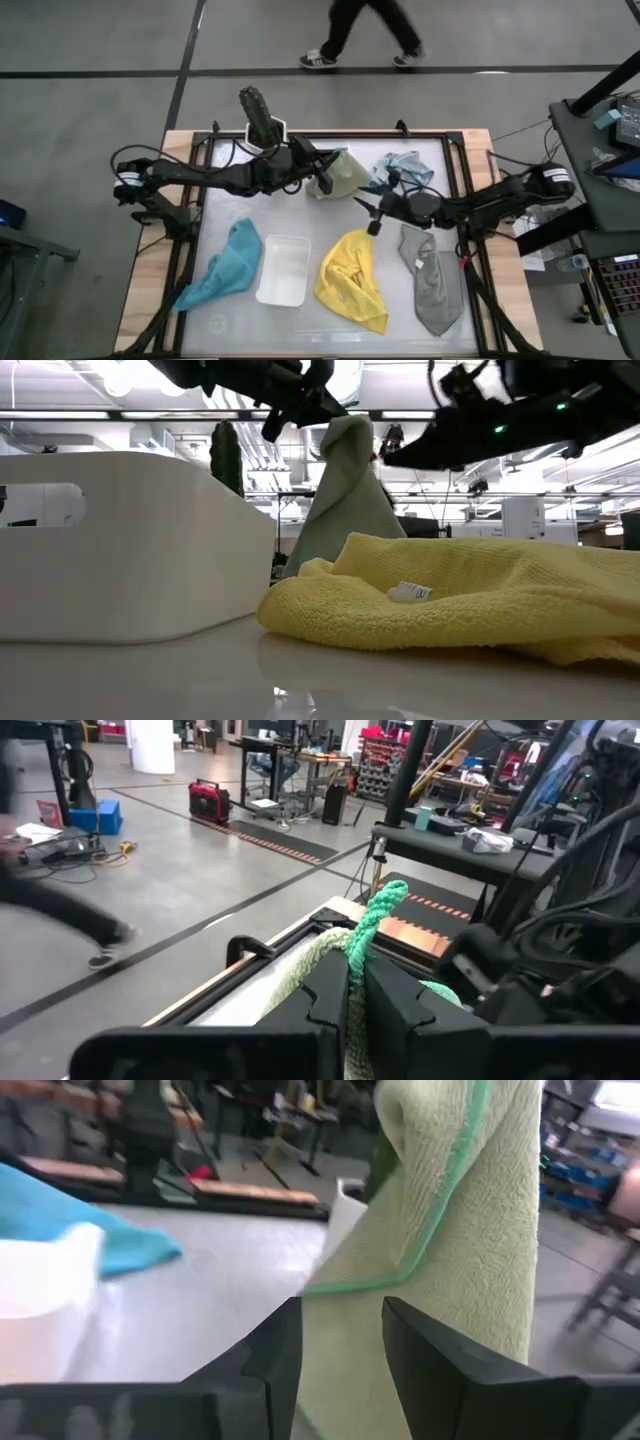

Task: Fold microfiber towels
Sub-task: Fold the green microfiber towel

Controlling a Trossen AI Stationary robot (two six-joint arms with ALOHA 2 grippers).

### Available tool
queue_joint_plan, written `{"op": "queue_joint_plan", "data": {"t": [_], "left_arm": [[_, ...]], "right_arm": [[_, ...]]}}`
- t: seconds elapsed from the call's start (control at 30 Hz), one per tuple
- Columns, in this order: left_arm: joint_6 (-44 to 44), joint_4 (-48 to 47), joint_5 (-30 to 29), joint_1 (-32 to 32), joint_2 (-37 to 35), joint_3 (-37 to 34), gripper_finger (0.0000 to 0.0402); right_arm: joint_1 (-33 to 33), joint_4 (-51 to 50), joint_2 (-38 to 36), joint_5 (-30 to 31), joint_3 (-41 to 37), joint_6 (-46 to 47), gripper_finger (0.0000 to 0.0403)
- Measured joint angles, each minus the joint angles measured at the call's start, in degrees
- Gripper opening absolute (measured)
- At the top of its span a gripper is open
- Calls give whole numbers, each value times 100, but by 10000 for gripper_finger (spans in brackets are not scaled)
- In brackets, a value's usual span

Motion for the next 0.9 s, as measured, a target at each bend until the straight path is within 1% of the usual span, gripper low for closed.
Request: {"op": "queue_joint_plan", "data": {"t": [0.2, 0.3, 0.47, 0.63, 0.73, 0.8, 0.87, 0.9], "left_arm": [[1, 2, 0, -106, -21, 0, 8], [1, -4, 0, -139, -29, 0, 8], [1, -40, 13, -177, -39, 0, 8], [1, -40, 24, -264, -41, 0, 8], [3, -45, 35, -282, -42, 0, 8], [32, -50, 33, -282, -44, 0, 8], [92, -56, 35, -282, -55, 0, 8], [152, -61, 63, -280, -63, 0, 8]], "right_arm": [[-76, 21, 507, 201, 466, 117, 123], [-130, 40, 572, 245, 612, 130, 123], [-187, 427, 737, 238, 803, 182, 123], [-321, 433, 760, 263, 902, 204, 121], [-324, 398, 758, 194, 919, 148, 97], [-322, 403, 738, 162, 916, 49, 64], [-322, 353, 712, -12, 893, -3, 25], [-322, 287, 696, -115, 892, -1, 18]]}}
